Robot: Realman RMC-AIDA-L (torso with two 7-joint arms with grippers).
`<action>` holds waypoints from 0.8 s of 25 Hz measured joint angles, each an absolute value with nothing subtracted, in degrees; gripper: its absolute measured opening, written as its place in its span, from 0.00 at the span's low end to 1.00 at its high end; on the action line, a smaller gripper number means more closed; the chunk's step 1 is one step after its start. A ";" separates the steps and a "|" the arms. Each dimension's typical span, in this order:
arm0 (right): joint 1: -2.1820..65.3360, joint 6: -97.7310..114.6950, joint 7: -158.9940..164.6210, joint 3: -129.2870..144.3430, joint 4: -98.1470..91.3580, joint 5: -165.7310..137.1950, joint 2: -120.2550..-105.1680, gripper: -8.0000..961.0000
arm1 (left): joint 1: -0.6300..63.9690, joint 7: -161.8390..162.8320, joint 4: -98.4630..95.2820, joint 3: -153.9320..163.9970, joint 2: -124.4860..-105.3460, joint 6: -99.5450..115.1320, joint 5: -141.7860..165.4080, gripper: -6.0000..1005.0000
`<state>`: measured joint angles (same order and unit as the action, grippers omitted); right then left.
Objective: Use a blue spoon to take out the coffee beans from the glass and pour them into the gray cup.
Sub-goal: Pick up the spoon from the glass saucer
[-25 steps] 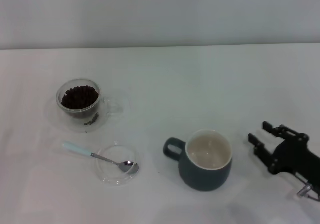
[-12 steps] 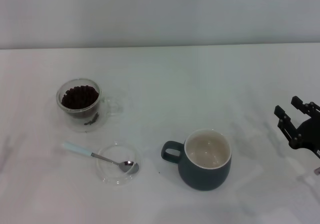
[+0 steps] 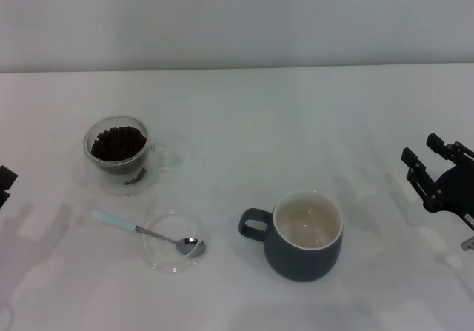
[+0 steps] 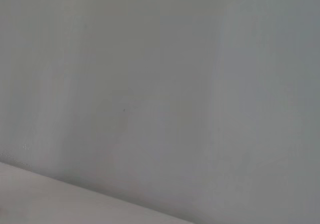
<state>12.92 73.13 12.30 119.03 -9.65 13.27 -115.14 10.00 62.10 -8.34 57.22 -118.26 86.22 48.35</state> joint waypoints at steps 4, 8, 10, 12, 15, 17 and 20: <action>12.94 73.13 12.30 119.00 -9.43 13.27 -115.10 0.48 | 10.93 75.04 -8.02 59.92 -117.16 86.09 48.41 0.86; 13.23 73.13 12.30 119.00 -9.56 13.27 -115.05 0.48 | 12.24 86.22 -7.90 64.38 -115.36 84.81 48.51 0.86; 13.36 73.14 12.30 119.00 -9.61 13.27 -115.00 0.48 | 12.57 88.68 -7.84 65.90 -115.00 83.69 48.52 0.86; 13.44 73.27 12.30 119.00 -9.67 13.26 -114.98 0.48 | 12.91 90.00 -7.40 66.59 -114.86 82.24 48.78 0.86; 13.57 73.50 12.30 119.00 -9.68 13.15 -114.96 0.48 | 13.43 90.42 -6.15 66.70 -114.85 80.89 49.66 0.85; 13.61 73.83 12.30 119.00 -9.68 13.14 -114.96 0.48 | 13.53 90.44 -5.80 66.75 -114.84 80.26 50.35 0.85; 13.86 74.38 12.30 119.00 -9.68 13.01 -114.96 0.48 | 13.58 90.44 -5.84 66.78 -114.83 79.70 50.92 0.85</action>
<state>13.86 74.38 12.30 119.00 -9.68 13.01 -114.96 13.58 90.44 -5.84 66.78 -114.83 79.70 50.92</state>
